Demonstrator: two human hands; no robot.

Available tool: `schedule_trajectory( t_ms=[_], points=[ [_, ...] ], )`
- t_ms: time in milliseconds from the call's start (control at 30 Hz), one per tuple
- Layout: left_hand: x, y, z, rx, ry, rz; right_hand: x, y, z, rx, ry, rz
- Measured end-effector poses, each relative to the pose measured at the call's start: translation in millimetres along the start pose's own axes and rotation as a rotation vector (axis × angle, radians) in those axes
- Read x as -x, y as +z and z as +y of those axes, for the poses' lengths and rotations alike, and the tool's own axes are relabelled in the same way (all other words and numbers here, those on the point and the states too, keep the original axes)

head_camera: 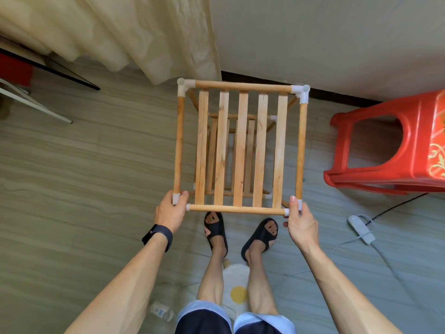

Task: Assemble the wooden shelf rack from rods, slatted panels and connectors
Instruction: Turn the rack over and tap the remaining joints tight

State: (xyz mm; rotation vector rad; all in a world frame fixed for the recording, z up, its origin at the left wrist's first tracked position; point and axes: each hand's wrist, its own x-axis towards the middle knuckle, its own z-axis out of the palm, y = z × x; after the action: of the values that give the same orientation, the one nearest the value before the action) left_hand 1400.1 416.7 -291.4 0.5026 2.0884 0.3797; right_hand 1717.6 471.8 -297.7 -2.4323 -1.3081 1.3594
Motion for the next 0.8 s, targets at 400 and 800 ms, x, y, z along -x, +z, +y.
schedule_trajectory(
  t_ms=[400,800],
  points=[
    [-5.9,-7.9,-0.6,-0.346,0.122,0.028,6.8,15.9,-0.3,-0.016,0.07,0.146],
    [-10.0,6.8,-6.1,0.016,0.035,0.086,4.9,21.9,-2.4,-0.047,0.112,0.192]
  ],
)
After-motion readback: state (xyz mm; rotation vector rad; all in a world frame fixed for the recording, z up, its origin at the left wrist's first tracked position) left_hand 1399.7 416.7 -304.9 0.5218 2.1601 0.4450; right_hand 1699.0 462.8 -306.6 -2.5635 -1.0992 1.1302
